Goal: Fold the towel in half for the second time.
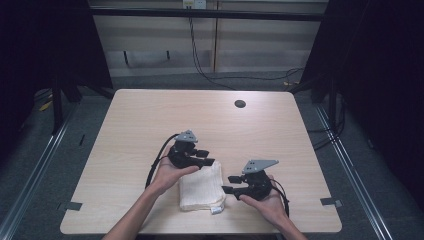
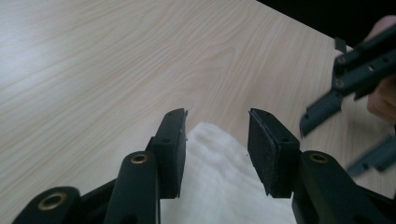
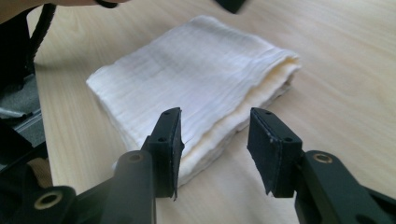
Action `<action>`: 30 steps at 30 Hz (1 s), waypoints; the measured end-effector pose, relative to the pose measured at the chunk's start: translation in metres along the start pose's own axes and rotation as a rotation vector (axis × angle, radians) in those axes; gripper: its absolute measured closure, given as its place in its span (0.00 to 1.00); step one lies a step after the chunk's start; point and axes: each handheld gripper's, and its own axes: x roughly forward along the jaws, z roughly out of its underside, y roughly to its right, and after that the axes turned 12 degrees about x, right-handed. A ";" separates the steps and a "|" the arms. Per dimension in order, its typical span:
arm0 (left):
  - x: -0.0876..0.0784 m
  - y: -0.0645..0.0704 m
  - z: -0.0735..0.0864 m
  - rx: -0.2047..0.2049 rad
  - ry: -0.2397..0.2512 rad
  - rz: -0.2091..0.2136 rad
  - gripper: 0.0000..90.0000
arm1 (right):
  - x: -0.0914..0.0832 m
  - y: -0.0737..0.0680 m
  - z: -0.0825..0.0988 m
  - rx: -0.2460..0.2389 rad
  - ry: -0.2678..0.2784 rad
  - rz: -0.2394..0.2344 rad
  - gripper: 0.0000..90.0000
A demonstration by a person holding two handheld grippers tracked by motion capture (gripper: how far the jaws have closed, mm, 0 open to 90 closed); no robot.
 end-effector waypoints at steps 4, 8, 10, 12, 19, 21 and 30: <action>-0.021 0.001 0.004 0.016 -0.013 -0.026 0.60 | -0.012 0.005 -0.010 0.001 0.034 0.023 0.62; -0.043 0.002 0.009 0.021 -0.012 -0.050 0.58 | -0.028 0.012 -0.018 0.015 0.079 0.039 0.62; -0.052 0.003 0.013 0.026 -0.004 -0.062 0.55 | -0.038 0.016 -0.020 0.025 0.103 0.050 0.62; -0.062 0.004 0.019 0.014 0.026 -0.079 0.53 | -0.041 0.018 -0.020 0.027 0.107 0.053 0.61; -0.093 0.005 0.042 -0.030 0.021 -0.135 0.48 | -0.064 0.031 -0.020 0.053 0.150 0.081 0.57; -0.102 0.005 0.049 -0.041 0.034 -0.141 0.47 | -0.068 0.033 -0.020 0.060 0.162 0.086 0.57; -0.129 0.011 0.082 -0.105 0.025 -0.191 0.39 | -0.092 0.048 -0.002 0.138 0.222 0.113 0.56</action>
